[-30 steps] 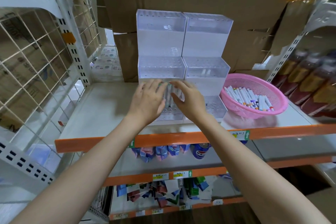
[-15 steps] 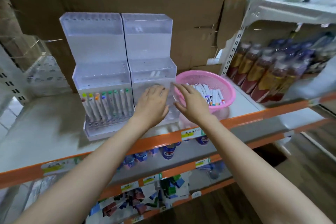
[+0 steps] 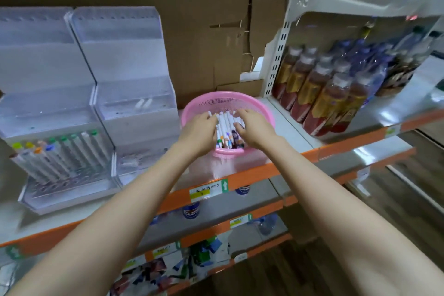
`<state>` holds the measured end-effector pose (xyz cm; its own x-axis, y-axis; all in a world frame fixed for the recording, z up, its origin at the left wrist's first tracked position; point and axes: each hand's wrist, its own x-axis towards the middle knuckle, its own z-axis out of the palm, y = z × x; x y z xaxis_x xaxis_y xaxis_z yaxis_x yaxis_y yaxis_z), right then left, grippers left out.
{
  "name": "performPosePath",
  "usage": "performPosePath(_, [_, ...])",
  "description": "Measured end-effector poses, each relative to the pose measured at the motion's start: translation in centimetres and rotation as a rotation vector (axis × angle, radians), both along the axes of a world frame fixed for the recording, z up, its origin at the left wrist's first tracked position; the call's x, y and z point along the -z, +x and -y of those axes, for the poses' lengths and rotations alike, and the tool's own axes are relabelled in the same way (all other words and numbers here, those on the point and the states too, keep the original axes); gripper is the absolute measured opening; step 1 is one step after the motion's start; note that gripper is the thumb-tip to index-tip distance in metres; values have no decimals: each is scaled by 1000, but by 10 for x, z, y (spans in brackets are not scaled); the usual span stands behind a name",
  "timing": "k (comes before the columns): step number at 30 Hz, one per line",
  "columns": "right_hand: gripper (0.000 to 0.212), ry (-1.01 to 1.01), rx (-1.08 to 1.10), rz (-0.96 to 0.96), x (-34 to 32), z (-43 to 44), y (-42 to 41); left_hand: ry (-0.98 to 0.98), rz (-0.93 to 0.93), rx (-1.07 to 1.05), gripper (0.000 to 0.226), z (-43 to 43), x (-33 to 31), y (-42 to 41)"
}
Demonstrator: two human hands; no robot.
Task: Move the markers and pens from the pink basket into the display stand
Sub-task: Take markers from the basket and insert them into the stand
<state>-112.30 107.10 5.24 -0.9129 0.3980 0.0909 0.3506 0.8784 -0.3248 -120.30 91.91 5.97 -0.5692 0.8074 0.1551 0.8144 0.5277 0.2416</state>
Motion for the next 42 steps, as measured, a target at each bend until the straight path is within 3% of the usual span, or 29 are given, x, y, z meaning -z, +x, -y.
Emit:
performPosePath(4, [39,16,0,51,6,-14,-12,-196,41,-139,26,-18,3,-11])
performPosePath(7, [28,27,-28,86,12,-19,-22,-239,11,-228,27,-28,11,-15])
performPosePath(16, [26,-62,-47,36,20,-24,-48,-145,-54,-368,27,-44,23,-26])
performPosePath(27, [35,-308,-129,-134,22,-26,-46,-69,62,-386,28,-43,20,-30])
performPosePath(30, [36,-306,-176,-171,22,-25,-45,-49,90,-391,41,-43,20,-31])
performPosePath(36, [51,-305,-177,-191,19,-23,-47,94,123,-397,33,-40,22,-29])
performPosePath(42, [40,-287,-51,-188,16,-24,-41,240,159,-456,30,-39,24,-34])
